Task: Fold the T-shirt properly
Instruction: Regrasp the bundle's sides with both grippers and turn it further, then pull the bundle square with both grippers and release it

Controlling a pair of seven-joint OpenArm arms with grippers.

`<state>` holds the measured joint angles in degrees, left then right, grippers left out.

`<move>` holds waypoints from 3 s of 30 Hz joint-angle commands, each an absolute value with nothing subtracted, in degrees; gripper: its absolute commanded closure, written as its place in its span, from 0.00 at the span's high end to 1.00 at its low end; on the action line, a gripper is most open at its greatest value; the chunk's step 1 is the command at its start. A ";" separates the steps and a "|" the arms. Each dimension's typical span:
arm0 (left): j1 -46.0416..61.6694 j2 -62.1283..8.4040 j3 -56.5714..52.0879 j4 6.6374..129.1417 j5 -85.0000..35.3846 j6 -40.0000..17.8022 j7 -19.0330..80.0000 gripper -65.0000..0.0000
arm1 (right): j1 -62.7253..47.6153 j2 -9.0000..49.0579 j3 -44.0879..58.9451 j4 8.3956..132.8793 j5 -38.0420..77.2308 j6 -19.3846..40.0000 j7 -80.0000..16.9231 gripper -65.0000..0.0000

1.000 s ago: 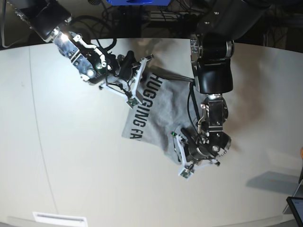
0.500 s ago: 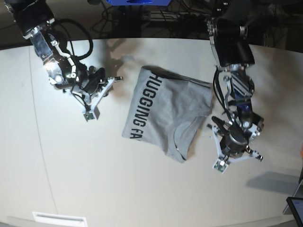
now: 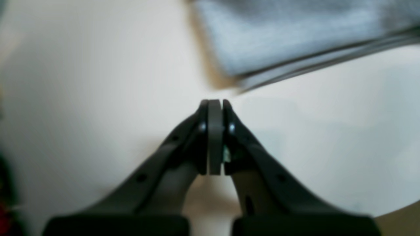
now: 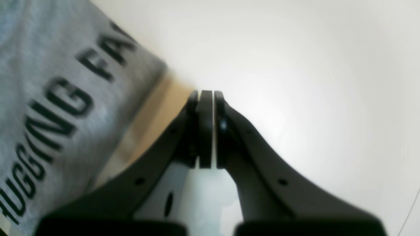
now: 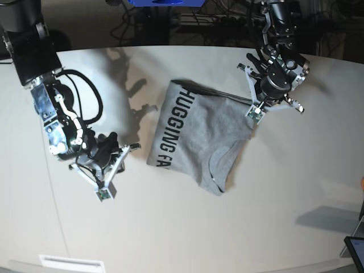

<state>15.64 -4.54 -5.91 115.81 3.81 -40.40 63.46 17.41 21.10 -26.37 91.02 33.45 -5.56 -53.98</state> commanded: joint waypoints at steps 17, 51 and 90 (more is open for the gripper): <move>17.80 -4.88 -9.01 115.12 -5.41 -40.00 63.43 0.00 | 30.55 15.08 -37.23 68.09 33.54 5.49 -41.45 0.02; -1.01 -5.05 -8.66 94.46 -5.32 -40.00 63.25 0.00 | 24.75 17.19 -43.21 67.65 33.63 5.85 -40.92 0.02; -33.27 -2.33 12.62 56.31 -5.41 -32.66 45.49 0.00 | 2.95 25.80 -38.90 86.46 33.80 -0.22 -40.84 0.02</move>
